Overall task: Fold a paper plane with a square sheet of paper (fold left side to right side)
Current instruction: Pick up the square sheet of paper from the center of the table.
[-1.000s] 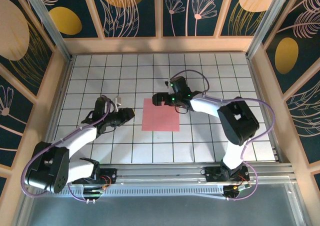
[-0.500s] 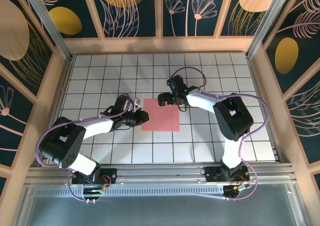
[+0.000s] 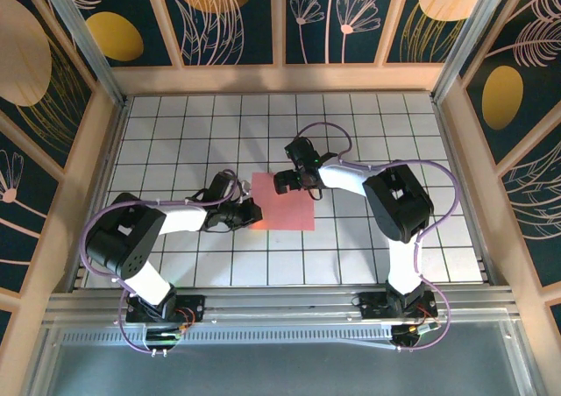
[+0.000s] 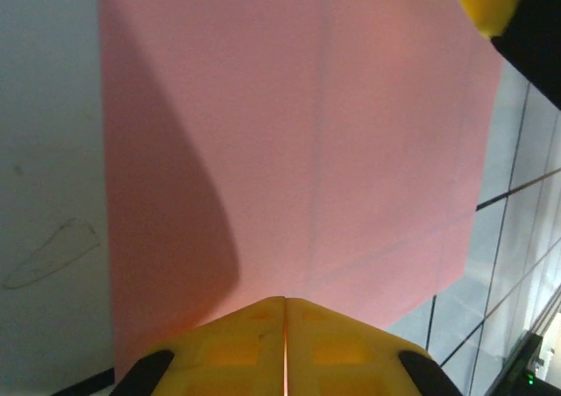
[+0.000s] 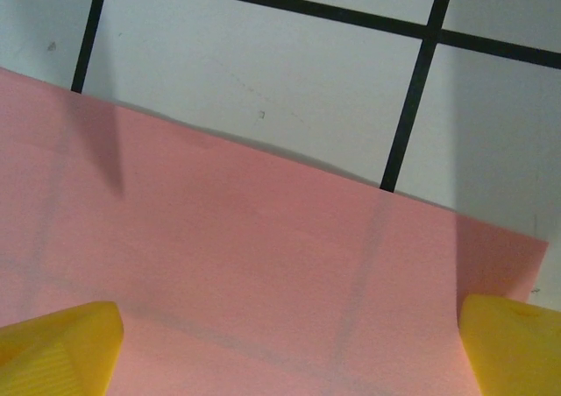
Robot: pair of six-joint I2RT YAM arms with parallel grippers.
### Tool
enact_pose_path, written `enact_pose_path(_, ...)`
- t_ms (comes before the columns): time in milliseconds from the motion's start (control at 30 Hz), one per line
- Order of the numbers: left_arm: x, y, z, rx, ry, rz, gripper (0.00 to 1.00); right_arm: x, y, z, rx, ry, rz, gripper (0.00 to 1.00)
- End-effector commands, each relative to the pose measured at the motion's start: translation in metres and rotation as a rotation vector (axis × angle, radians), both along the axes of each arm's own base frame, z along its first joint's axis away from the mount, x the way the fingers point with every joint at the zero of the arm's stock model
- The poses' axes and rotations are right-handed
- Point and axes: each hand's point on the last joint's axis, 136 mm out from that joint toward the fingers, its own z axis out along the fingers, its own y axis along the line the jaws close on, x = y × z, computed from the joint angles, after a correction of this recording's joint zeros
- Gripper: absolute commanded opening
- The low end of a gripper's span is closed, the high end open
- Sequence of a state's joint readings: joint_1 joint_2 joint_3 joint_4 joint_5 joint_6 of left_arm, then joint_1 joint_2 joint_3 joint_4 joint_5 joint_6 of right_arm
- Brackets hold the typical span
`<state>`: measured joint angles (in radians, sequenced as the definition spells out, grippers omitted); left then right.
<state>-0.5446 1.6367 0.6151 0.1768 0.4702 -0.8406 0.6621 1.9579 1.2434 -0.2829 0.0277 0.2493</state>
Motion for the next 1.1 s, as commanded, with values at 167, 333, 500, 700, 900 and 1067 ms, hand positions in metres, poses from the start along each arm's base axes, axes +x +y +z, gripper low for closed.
enact_pose_path(167, 0.002, 0.003, -0.01, 0.037, 0.025, 0.025, 0.05, -0.032, 0.013, -0.002, -0.007, 0.091, 0.024, 0.95)
enact_pose_path(333, 0.002, 0.004, -0.013, 0.049, 0.027, 0.032, 0.03, -0.043, 0.02, 0.003, -0.01, 0.1, 0.043, 0.94)
enact_pose_path(500, 0.003, 0.004, -0.013, 0.048, 0.022, 0.035, 0.02, -0.05, 0.025, 0.001, -0.03, 0.115, 0.056, 0.87)
enact_pose_path(700, 0.007, 0.0, -0.004, 0.007, -0.004, 0.047, 0.02, -0.056, 0.031, -0.005, -0.049, 0.167, 0.086, 0.68)
enact_pose_path(900, 0.017, 0.002, 0.015, 0.001, -0.068, 0.075, 0.06, -0.059, 0.032, -0.006, -0.037, 0.191, 0.101, 0.46)
enact_pose_path(1067, 0.03, 0.012, 0.042, 0.003, -0.164, 0.129, 0.12, -0.061, 0.034, 0.0, 0.029, 0.209, 0.109, 0.34)
